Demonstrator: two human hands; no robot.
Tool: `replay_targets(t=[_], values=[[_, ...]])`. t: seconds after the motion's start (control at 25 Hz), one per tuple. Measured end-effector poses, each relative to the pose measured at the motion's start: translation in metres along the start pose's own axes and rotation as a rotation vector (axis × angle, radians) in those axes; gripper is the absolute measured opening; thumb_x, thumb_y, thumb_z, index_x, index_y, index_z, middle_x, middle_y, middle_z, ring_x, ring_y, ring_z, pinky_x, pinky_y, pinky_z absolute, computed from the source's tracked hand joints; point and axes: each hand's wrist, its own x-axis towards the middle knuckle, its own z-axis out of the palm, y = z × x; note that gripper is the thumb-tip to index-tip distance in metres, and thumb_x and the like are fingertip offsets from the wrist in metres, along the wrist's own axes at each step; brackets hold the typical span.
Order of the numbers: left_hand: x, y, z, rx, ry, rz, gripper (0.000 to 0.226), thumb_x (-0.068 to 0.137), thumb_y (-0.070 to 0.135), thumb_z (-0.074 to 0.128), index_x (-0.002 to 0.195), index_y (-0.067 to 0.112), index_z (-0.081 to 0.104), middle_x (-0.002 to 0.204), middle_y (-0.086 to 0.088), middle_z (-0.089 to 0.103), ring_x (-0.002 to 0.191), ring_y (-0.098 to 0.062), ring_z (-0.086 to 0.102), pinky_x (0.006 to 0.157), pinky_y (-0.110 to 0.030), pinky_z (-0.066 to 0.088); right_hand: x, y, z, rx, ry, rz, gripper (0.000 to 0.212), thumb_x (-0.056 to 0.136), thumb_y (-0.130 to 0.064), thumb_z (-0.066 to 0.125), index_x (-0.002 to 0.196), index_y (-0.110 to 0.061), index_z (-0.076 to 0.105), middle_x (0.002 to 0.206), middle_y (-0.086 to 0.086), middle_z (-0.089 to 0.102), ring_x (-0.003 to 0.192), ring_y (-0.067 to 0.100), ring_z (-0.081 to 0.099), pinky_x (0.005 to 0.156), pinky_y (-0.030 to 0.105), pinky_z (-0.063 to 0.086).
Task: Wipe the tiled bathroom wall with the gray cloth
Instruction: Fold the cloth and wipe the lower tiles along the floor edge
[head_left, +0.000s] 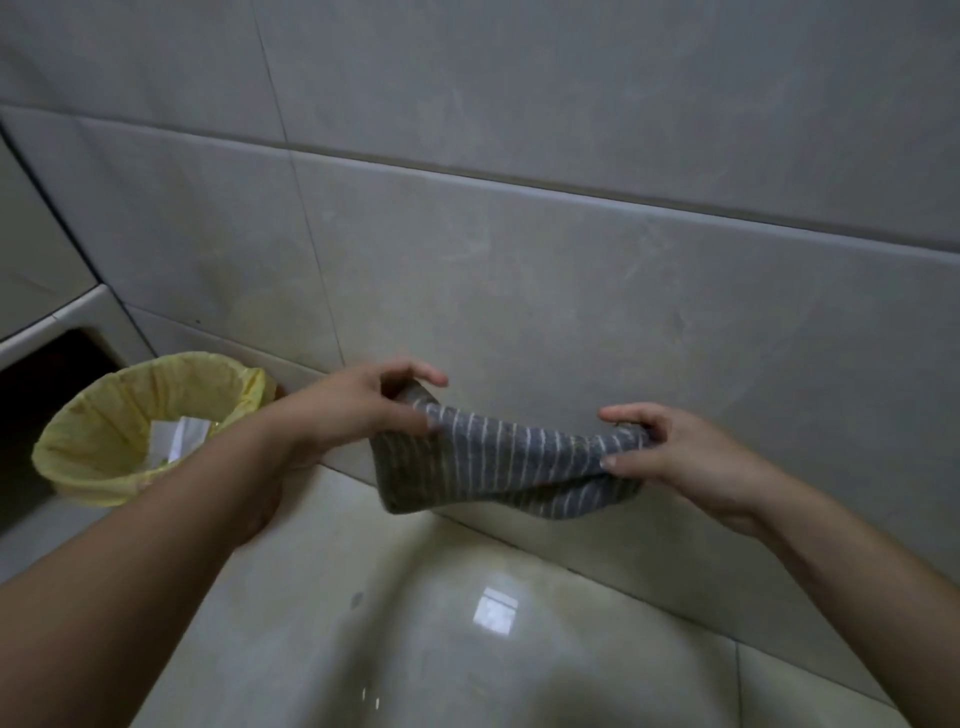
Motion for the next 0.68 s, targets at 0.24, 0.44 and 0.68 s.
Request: replay_targets(t=[0.24, 0.44, 0.68], values=[[0.003, -0.011, 0.004, 0.716, 0.05, 0.141, 0.008, 0.09, 0.029, 0.067, 0.093, 0.034, 0.062, 0.093, 0.008, 0.045, 0.096, -0.015, 0.052, 0.083, -0.027, 0.039, 0.004, -0.001, 0.002, -0.761, 0.178, -0.333, 0.031, 0.089, -0.031, 0.065, 0.061, -0.02, 0.057, 0.086, -0.004, 0.047, 0.083, 0.014, 0.054, 0.072, 0.022, 0.032], [0.01, -0.033, 0.012, 0.744, 0.361, 0.192, 0.015, 0.091, 0.035, 0.065, 0.104, 0.032, 0.073, 0.094, 0.001, 0.039, 0.092, -0.018, 0.046, 0.076, -0.03, 0.037, -0.015, -0.024, 0.008, -0.331, -0.083, -0.362, 0.039, 0.088, -0.013, 0.068, 0.056, -0.016, 0.046, 0.112, -0.01, 0.066, 0.103, 0.002, 0.061, 0.086, 0.01, 0.039], [-0.001, -0.003, 0.064, -0.53, 0.062, -0.087, 0.019, 0.093, 0.011, 0.059, 0.107, 0.015, 0.072, 0.106, -0.008, 0.073, 0.092, -0.016, 0.07, 0.09, -0.035, 0.053, -0.032, -0.051, 0.054, 0.161, -0.454, -0.3, 0.025, 0.073, -0.003, 0.055, 0.067, -0.017, 0.035, 0.103, -0.004, 0.073, 0.088, 0.005, 0.064, 0.068, 0.022, 0.045]])
